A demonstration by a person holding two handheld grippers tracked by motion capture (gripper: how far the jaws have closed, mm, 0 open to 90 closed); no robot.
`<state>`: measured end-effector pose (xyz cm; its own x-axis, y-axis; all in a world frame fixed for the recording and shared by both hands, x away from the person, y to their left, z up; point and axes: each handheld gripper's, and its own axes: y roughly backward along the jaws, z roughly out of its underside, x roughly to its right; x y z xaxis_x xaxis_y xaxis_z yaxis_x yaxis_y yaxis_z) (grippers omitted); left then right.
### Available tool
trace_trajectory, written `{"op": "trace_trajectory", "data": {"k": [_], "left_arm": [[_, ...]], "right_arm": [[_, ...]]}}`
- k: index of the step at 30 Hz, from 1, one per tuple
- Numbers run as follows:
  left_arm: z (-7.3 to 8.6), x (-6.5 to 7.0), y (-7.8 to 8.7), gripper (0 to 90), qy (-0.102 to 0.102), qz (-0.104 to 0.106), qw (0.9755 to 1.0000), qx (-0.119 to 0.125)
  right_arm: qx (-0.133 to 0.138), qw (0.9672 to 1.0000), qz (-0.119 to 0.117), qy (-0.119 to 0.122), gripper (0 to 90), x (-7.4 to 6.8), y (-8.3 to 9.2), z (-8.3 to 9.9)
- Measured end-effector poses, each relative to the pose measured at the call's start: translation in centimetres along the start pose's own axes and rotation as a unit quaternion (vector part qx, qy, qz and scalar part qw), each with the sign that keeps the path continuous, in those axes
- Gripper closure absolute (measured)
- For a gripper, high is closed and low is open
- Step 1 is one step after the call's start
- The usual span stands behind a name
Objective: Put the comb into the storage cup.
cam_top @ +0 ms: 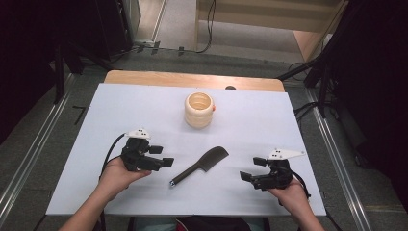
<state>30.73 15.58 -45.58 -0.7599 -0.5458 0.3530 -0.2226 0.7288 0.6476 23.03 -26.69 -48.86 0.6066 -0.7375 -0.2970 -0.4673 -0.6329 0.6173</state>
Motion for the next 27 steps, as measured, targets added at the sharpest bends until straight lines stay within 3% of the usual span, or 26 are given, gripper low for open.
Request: {"op": "trace_trajectory", "data": {"k": [13,19,27], "left_arm": [[-1.7,1.1,-1.8,26.4,-0.021,0.014,0.9996,-0.012],[-2.5,1.6,-2.6,26.1,-0.017,0.028,0.9994,-0.013],[-2.8,2.1,-3.4,26.1,-0.027,0.028,0.9988,-0.028]], "right_arm": [[0.001,1.0,0.001,-0.001,11.9,0.0,0.0,0.0],[0.001,1.0,0.001,-0.001,11.9,0.0,0.0,0.0],[0.002,1.0,0.003,-0.003,11.9,0.1,0.0,0.0]]}}
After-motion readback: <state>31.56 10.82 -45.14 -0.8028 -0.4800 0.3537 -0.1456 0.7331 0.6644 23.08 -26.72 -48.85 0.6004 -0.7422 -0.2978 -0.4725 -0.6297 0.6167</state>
